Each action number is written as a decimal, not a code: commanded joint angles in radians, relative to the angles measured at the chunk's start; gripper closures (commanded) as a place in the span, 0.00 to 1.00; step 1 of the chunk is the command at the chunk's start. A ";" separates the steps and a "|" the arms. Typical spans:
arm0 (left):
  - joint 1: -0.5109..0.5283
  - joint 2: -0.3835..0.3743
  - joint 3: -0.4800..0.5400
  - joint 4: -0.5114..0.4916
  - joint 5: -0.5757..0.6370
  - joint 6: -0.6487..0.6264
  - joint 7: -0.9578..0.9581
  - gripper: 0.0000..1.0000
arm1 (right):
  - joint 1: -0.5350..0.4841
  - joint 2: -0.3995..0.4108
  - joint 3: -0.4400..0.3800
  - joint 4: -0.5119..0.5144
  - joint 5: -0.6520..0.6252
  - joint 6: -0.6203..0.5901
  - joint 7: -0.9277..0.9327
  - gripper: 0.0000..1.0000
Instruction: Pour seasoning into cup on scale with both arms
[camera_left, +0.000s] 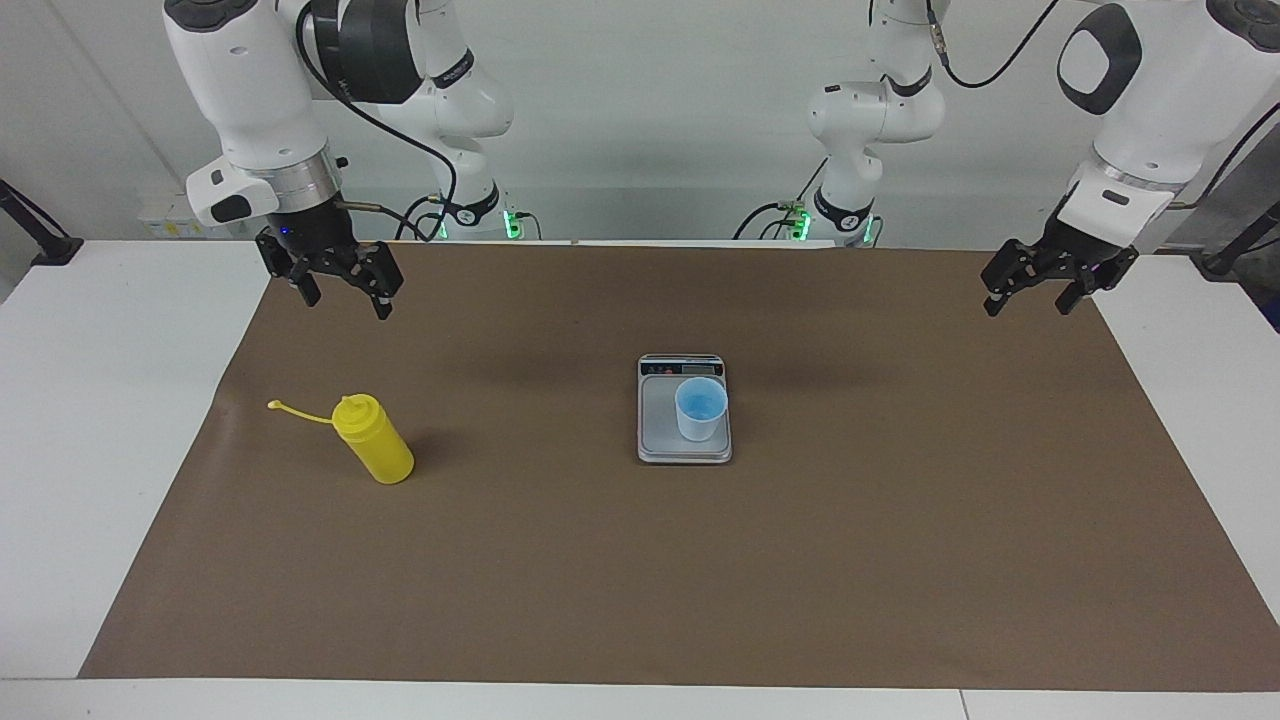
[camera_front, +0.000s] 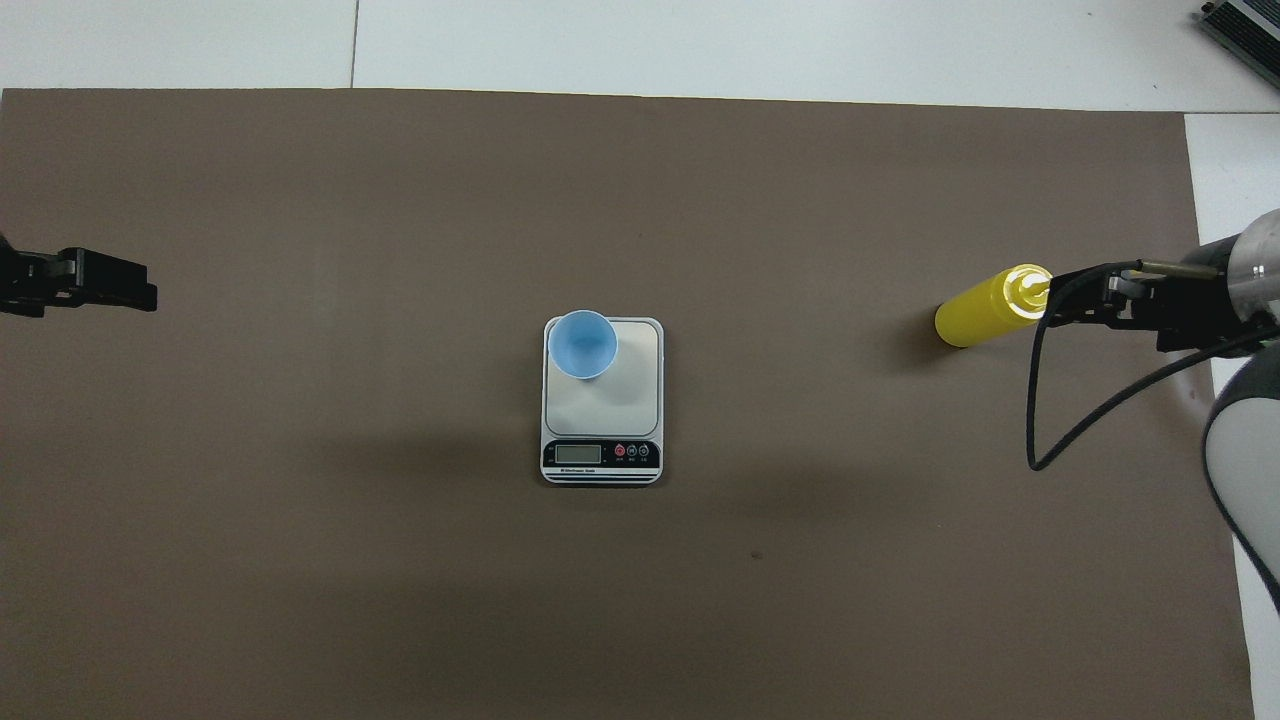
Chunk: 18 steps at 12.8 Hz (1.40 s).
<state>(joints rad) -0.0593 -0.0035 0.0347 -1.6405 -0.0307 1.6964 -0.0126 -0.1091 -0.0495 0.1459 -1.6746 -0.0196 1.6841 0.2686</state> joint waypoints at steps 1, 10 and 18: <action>0.003 -0.020 0.002 -0.016 -0.014 -0.003 0.005 0.00 | -0.014 -0.007 0.004 -0.005 0.018 -0.004 0.006 0.00; 0.003 -0.020 0.002 -0.016 -0.014 -0.003 0.005 0.00 | -0.043 0.002 -0.005 0.004 0.021 0.013 -0.127 0.00; 0.003 -0.020 0.002 -0.016 -0.014 -0.003 0.005 0.00 | 0.092 0.016 -0.113 0.045 0.021 -0.040 -0.128 0.00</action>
<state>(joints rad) -0.0593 -0.0035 0.0347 -1.6404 -0.0307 1.6964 -0.0126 -0.0621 -0.0455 0.0872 -1.6547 -0.0176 1.6773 0.1611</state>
